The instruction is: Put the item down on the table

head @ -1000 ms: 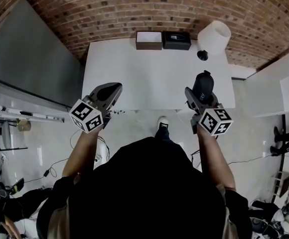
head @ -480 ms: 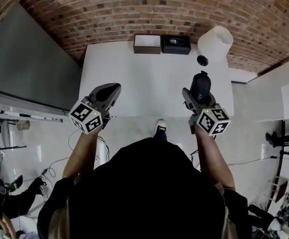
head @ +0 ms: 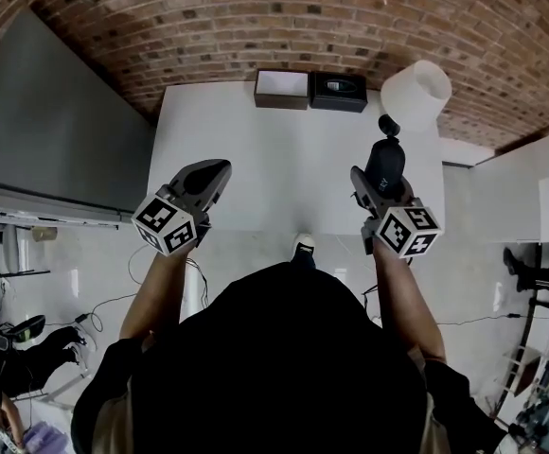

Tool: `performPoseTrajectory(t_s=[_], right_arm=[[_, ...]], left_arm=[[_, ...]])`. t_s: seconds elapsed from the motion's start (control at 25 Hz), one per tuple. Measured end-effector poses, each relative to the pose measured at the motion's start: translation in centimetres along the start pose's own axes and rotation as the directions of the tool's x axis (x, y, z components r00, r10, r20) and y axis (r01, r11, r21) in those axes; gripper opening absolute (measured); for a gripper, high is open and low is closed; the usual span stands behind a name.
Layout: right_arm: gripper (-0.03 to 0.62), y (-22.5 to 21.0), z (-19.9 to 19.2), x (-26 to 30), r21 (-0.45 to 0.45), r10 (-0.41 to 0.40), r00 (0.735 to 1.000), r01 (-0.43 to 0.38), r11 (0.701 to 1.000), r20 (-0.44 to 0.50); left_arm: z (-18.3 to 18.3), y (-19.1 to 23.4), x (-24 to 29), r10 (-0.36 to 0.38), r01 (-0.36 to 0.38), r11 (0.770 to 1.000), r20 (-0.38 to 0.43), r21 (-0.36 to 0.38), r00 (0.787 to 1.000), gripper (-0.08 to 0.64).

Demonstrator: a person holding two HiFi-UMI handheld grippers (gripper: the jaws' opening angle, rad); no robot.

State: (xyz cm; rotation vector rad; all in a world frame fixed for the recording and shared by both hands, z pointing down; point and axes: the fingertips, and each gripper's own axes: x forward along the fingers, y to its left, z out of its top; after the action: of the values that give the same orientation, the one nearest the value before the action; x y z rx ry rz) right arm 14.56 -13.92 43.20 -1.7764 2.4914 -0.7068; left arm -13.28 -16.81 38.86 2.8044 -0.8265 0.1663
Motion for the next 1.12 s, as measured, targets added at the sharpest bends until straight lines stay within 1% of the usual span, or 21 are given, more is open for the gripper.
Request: performPoseTrajectory(t_s=[0.2, 0.76, 1.12], right_arm=[[0.313, -1.1, 0.4, 1.5, 0.001, 0.008, 1.0, -0.008, 1.0, -0.018], [0.313, -4.2, 2.0, 4.7, 0.008, 0.021, 0.999, -0.021, 1.0, -0.029], [0.313, -6.5, 1.6, 6.2, 0.019, 0.016, 0.998, -0.015, 1.0, -0.061]], left_arm=[[0.0, 0.7, 1.5, 0.003, -0.003, 1.0, -0.004, -0.014, 1.0, 0.017], [0.0, 2.6, 5.4, 0.012, -0.013, 0.999, -0.035, -0.036, 0.999, 0.017], [-0.6, 2.9, 7.4, 0.006, -0.009, 0.999, -0.06, -0.043, 0.998, 0.017]])
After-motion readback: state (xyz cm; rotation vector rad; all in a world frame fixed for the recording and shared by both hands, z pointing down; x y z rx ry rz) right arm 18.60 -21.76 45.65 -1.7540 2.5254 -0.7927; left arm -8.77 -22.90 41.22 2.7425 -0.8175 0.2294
